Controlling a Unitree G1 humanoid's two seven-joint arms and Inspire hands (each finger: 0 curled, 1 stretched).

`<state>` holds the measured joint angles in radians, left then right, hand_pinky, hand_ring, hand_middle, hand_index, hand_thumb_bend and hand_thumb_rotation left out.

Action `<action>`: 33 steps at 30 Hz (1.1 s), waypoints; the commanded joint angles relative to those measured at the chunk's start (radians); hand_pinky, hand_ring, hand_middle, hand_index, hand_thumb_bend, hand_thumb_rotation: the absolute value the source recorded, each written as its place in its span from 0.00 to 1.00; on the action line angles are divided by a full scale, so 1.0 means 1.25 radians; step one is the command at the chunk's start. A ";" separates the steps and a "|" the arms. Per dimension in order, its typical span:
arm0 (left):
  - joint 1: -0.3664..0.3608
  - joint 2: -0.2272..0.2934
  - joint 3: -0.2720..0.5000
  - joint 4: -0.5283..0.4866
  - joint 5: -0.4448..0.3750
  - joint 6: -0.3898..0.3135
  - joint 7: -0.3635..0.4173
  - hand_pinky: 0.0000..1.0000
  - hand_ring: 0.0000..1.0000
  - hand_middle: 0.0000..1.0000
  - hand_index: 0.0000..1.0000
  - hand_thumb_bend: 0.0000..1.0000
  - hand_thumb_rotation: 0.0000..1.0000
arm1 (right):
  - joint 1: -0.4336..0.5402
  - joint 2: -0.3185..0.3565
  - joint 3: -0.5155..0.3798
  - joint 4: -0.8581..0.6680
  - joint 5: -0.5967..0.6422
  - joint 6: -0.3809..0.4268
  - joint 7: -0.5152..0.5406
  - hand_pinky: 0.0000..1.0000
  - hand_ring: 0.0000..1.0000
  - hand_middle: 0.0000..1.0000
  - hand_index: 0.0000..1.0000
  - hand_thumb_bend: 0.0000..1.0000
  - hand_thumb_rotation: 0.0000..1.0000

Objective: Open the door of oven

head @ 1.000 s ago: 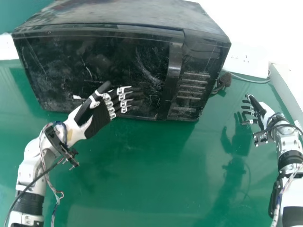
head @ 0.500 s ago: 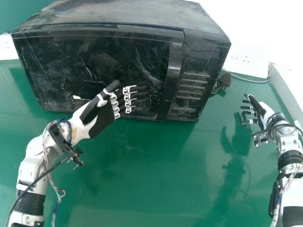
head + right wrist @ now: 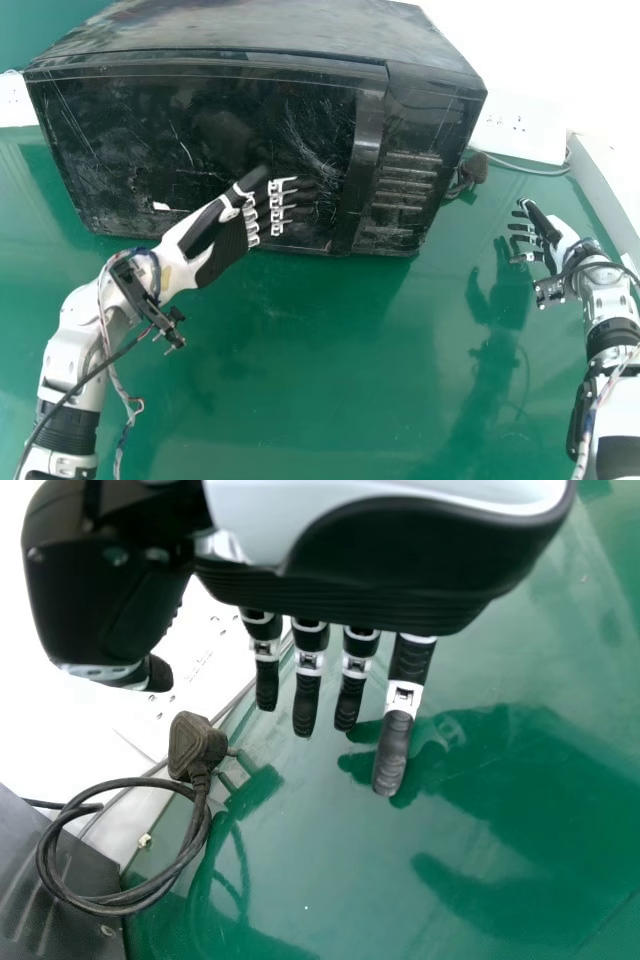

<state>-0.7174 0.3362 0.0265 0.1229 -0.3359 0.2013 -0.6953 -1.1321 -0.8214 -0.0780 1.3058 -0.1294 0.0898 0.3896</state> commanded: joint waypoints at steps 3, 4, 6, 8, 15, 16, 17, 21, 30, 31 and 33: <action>-0.005 -0.013 -0.007 -0.006 -0.005 0.009 -0.001 0.87 0.99 0.99 0.95 1.00 0.74 | 0.062 0.036 0.025 0.039 -0.029 0.052 0.016 0.77 0.80 0.86 0.95 0.57 0.68; -0.006 -0.013 -0.006 -0.005 -0.004 0.009 -0.003 0.87 0.98 0.99 0.94 1.00 0.74 | 0.061 0.036 0.024 0.039 -0.028 0.054 0.013 0.77 0.80 0.85 0.93 0.57 0.66; -0.008 -0.013 -0.008 -0.003 0.000 0.009 -0.004 0.87 0.98 0.98 0.94 1.00 0.74 | 0.062 0.038 0.019 0.038 -0.022 0.050 0.008 0.75 0.79 0.85 0.92 0.58 0.63; -0.009 -0.011 -0.012 -0.005 0.007 0.008 -0.002 0.85 0.97 0.97 0.93 1.00 0.73 | 0.064 0.039 0.018 0.037 -0.020 0.043 0.007 0.70 0.78 0.85 0.93 0.57 0.61; -0.018 -0.013 -0.026 -0.004 0.028 -0.009 -0.003 0.84 0.98 0.99 0.94 0.99 0.75 | 0.058 0.038 0.018 0.037 -0.020 0.053 0.015 0.74 0.80 0.86 0.94 0.56 0.64; -0.020 -0.012 -0.030 -0.004 0.036 -0.011 0.000 0.84 0.98 0.98 0.94 1.00 0.75 | 0.059 0.039 0.016 0.037 -0.018 0.050 0.013 0.75 0.80 0.85 0.93 0.56 0.65; -0.022 -0.012 -0.032 -0.003 0.041 -0.012 -0.001 0.83 0.97 0.98 0.94 1.00 0.75 | 0.059 0.040 0.016 0.037 -0.019 0.049 0.008 0.70 0.79 0.85 0.93 0.55 0.64; -0.033 -0.013 -0.038 0.004 0.051 -0.014 -0.008 0.83 0.99 1.00 0.95 1.00 0.76 | 0.057 0.042 0.016 0.037 -0.018 0.054 -0.003 0.65 0.76 0.83 0.91 0.52 0.62; -0.054 -0.025 -0.048 0.036 0.058 -0.024 -0.010 0.84 0.98 1.00 0.97 0.99 0.79 | 0.059 0.038 0.015 0.039 -0.017 0.056 0.016 0.72 0.79 0.86 0.93 0.57 0.63; -0.056 -0.027 -0.048 0.041 0.059 -0.027 -0.011 0.85 0.98 1.00 0.97 0.98 0.80 | 0.059 0.038 0.013 0.039 -0.015 0.056 0.018 0.73 0.79 0.86 0.94 0.56 0.63; -0.060 -0.034 -0.048 0.048 0.060 -0.031 -0.009 0.86 0.98 1.00 0.97 0.98 0.80 | 0.060 0.040 0.016 0.038 -0.020 0.053 0.002 0.71 0.78 0.85 0.93 0.57 0.63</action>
<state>-0.7768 0.3082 -0.0224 0.1758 -0.2576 0.1789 -0.7014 -1.1363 -0.8138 -0.0741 1.3058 -0.1310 0.0918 0.3698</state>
